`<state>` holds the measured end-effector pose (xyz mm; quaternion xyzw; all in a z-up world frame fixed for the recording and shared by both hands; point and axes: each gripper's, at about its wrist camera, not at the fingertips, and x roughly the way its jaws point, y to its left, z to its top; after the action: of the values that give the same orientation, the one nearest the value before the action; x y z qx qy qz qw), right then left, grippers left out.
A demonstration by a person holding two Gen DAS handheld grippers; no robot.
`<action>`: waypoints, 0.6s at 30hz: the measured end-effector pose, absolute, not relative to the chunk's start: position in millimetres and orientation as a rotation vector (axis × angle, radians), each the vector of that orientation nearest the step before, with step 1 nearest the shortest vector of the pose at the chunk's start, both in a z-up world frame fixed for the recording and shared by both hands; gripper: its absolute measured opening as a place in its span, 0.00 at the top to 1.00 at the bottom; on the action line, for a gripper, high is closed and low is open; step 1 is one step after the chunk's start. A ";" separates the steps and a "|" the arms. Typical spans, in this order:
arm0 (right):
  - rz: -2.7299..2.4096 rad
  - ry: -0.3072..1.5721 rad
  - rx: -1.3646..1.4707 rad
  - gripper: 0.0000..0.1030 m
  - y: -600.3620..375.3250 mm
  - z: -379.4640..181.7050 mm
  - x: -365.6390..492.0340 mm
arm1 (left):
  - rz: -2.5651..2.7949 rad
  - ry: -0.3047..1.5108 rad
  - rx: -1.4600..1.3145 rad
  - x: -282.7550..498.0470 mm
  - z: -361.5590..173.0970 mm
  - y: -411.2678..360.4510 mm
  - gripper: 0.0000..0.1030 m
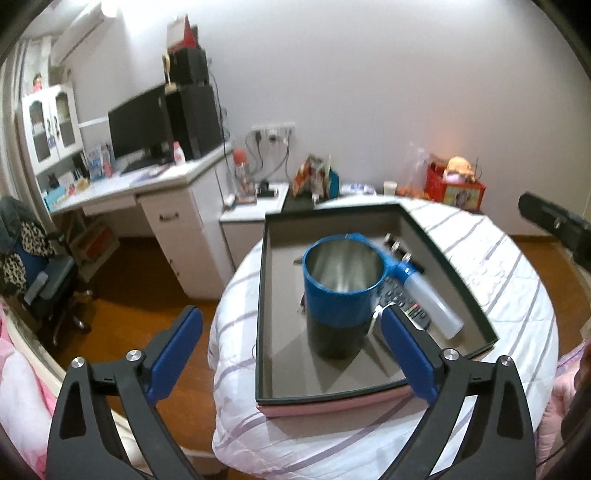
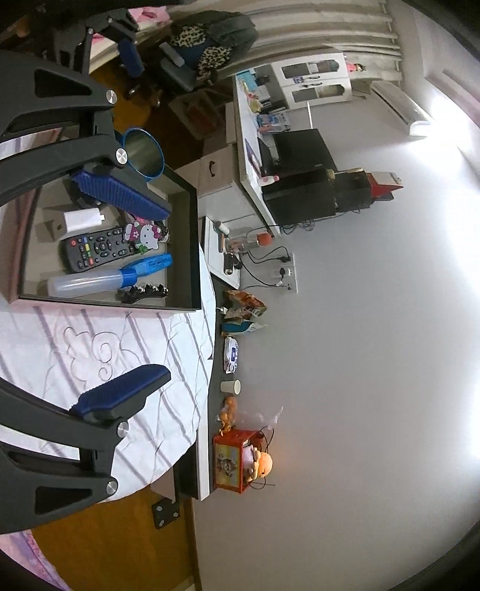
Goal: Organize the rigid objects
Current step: 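Release the tray rim with the left tool while the right tool withdraws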
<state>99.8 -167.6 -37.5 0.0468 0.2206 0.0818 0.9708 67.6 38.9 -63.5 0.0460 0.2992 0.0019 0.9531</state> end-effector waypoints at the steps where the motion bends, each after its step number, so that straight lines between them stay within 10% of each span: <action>1: 0.166 0.441 0.096 0.20 -167.6 -36.9 95.5 | 0.004 0.592 0.093 65.3 -59.4 36.4 0.01; 18: 0.170 0.378 0.079 0.00 -169.4 -27.6 41.7 | 0.023 0.451 0.035 15.7 -23.3 20.0 0.00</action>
<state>41.7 -169.4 -27.6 0.0392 0.1875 0.0843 0.9779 15.7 20.0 -23.3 0.0174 0.2236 0.0113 0.9745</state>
